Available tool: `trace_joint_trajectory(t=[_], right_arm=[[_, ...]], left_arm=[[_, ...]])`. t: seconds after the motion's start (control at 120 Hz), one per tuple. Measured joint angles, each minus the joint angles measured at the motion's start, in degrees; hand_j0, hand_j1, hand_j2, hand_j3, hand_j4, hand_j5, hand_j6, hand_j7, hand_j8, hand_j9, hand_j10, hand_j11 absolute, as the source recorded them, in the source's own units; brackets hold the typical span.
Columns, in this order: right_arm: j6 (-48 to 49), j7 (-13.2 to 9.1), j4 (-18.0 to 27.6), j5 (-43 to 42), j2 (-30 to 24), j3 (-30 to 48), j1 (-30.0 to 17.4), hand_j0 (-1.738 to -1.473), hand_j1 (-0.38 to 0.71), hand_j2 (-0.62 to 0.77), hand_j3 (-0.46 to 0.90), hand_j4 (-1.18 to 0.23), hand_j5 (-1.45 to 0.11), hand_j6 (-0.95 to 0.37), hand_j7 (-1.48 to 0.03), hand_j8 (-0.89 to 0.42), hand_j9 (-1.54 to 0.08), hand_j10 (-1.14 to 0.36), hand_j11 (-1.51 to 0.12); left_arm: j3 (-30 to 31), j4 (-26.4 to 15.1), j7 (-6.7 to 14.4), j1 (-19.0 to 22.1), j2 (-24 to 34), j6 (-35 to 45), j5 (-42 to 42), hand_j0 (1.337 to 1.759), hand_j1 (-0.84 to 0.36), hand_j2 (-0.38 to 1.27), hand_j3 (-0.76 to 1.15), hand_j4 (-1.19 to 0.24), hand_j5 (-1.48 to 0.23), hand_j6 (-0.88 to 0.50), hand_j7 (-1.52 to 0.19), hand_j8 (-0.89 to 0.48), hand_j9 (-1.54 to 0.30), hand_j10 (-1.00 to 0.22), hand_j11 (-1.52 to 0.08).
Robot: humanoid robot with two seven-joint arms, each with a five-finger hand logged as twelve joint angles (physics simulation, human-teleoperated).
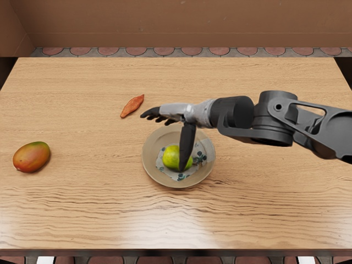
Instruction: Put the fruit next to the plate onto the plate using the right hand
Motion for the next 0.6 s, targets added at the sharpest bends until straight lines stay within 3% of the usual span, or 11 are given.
trace_joint_trajectory(t=[0.208,0.392,0.517,0.6], right_arm=[[1.0,0.0,3.7,15.0,-5.4,2.4,-0.3,-1.658,-0.32,0.01,0.0,-0.02,-0.05,-0.01,-0.04,-0.01,-0.05,-0.03,-0.05],[13.0,0.0,4.5,32.1,-12.8,11.1,-4.4,-1.658,-0.34,0.0,0.0,-0.01,-0.02,-0.01,-0.02,-0.01,-0.02,-0.01,-0.02],[19.7,0.0,1.4,40.6,-19.6,15.4,-7.8,-1.658,-0.34,0.0,0.0,0.0,-0.01,0.0,-0.01,0.0,-0.01,-0.01,-0.01],[21.2,0.0,-3.6,45.6,-22.0,16.5,-10.0,-1.658,-0.34,0.0,0.0,0.0,-0.01,0.0,-0.01,0.0,-0.01,0.0,-0.01]], left_arm=[[0.0,0.0,0.0,0.0,0.0,0.0,0.0,1.658,0.32,0.0,0.0,-0.02,-0.03,-0.02,-0.03,-0.02,-0.03,-0.02,-0.03],[0.0,0.0,0.0,0.0,0.0,0.0,0.0,1.658,0.32,0.0,0.0,-0.02,-0.03,-0.02,-0.03,-0.02,-0.03,-0.02,-0.03],[0.0,0.0,0.0,0.0,0.0,0.0,0.0,1.658,0.32,0.0,0.0,-0.02,-0.03,-0.02,-0.03,-0.02,-0.03,-0.02,-0.03],[0.0,0.0,0.0,0.0,0.0,0.0,0.0,1.658,0.32,0.0,0.0,-0.02,-0.03,-0.02,-0.03,-0.02,-0.03,-0.02,-0.03]])
